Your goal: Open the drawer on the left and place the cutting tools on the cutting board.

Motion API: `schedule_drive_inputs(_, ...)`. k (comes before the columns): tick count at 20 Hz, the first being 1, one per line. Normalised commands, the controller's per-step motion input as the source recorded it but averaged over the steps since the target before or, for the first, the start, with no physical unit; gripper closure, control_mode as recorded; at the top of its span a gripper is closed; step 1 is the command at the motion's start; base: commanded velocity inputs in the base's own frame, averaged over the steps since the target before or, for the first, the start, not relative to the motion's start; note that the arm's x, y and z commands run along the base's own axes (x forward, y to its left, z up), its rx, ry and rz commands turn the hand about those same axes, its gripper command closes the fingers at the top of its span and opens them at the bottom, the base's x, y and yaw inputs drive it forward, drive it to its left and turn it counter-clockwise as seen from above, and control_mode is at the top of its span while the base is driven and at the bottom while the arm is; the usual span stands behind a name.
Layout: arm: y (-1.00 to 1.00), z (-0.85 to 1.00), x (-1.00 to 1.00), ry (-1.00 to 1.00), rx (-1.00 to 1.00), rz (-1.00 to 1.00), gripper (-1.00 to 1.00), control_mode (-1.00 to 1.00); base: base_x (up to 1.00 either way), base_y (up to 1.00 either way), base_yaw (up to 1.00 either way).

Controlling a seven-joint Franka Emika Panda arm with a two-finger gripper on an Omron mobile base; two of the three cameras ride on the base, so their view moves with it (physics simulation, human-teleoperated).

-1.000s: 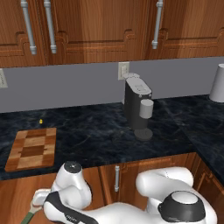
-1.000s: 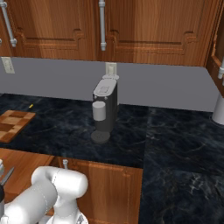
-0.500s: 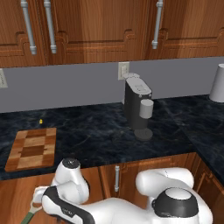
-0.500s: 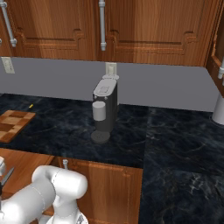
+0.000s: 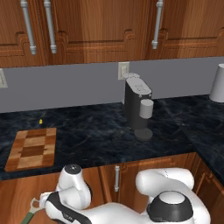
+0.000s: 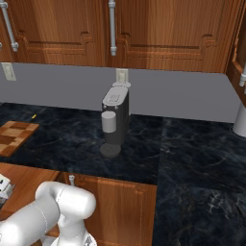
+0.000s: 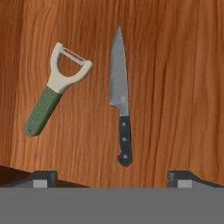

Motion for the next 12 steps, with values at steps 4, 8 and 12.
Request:
schedule_drive_inputs(4,-0.06,-0.28,0.00,0.00,-0.02,0.00,-1.00,-1.00,0.00,0.00,0.00)
schedule_drive_inputs(8,0.00,-0.28,0.04,0.02,0.00,0.00,-1.00,-1.00,0.00,0.00,0.00)
schedule_drive_inputs(12,0.00,-0.30,0.18,0.04,0.00,0.00,-1.00,-1.00,0.00,0.00,0.00)
